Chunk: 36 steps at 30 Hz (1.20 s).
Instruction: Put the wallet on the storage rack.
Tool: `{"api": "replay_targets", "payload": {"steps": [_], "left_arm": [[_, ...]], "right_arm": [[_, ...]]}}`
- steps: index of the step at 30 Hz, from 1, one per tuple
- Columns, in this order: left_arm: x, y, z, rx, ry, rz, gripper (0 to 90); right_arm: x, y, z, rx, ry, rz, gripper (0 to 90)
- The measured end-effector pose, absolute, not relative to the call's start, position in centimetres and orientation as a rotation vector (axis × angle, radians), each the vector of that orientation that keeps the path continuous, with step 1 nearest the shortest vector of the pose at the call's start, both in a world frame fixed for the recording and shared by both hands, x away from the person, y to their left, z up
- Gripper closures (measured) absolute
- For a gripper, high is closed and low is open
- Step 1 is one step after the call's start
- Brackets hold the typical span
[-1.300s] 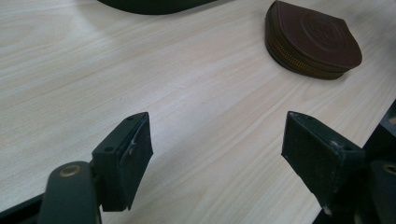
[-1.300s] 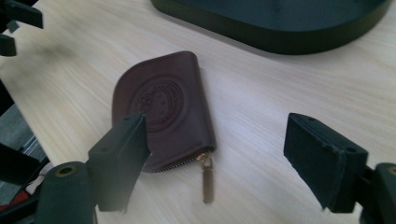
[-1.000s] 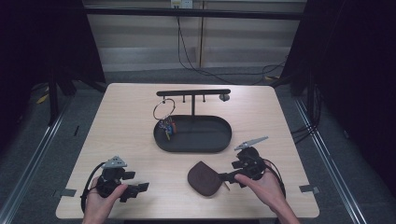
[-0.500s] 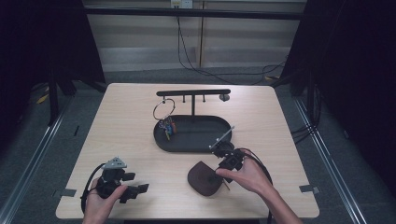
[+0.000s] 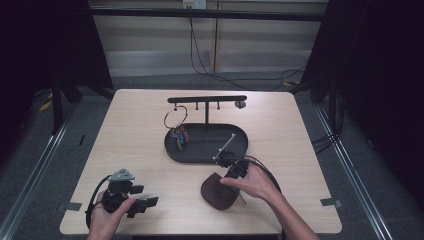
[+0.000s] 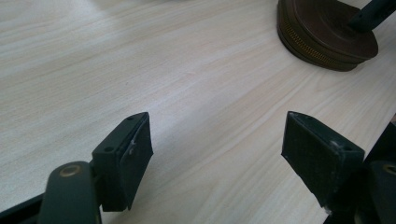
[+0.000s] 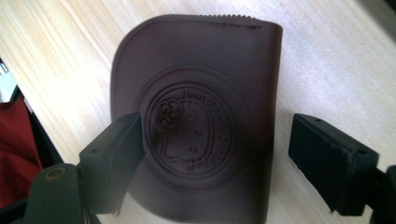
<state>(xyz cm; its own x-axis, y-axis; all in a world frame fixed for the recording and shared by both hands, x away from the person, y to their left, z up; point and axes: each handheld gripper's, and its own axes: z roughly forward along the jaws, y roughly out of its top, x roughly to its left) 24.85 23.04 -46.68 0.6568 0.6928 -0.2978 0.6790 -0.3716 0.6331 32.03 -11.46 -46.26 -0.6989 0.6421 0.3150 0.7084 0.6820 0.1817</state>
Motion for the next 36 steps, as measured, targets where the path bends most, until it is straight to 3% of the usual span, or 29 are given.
{"api": "replay_targets", "payload": {"steps": [20, 22, 23, 29, 34, 36], "left_arm": [[25.0, 23.1, -46.8, 2.121, 1.068, 0.013, 24.1], [25.1, 23.2, -46.8, 2.123, 1.068, 0.014, 24.1], [25.0, 23.2, -46.8, 2.117, 1.068, 0.013, 24.1], [25.1, 23.5, -46.8, 2.116, 1.07, 0.013, 24.1], [25.1, 23.6, -46.7, 2.106, 1.074, 0.016, 24.1], [25.1, 23.6, -46.7, 2.115, 1.07, 0.008, 24.1]], "right_arm": [[31.6, -9.7, -47.4, -1.047, -2.728, -0.363, 8.9], [31.5, -9.6, -47.3, -1.054, -2.721, -0.355, 13.1], [31.6, -9.7, -47.1, -1.038, -2.698, -0.377, 20.5], [31.7, -10.2, -46.9, -1.09, -2.637, -0.4, 24.7], [31.7, -11.3, -45.6, -1.139, -2.586, -0.492, 42.6], [31.5, -11.4, -45.3, -1.157, -2.58, -0.501, 44.5]]}}
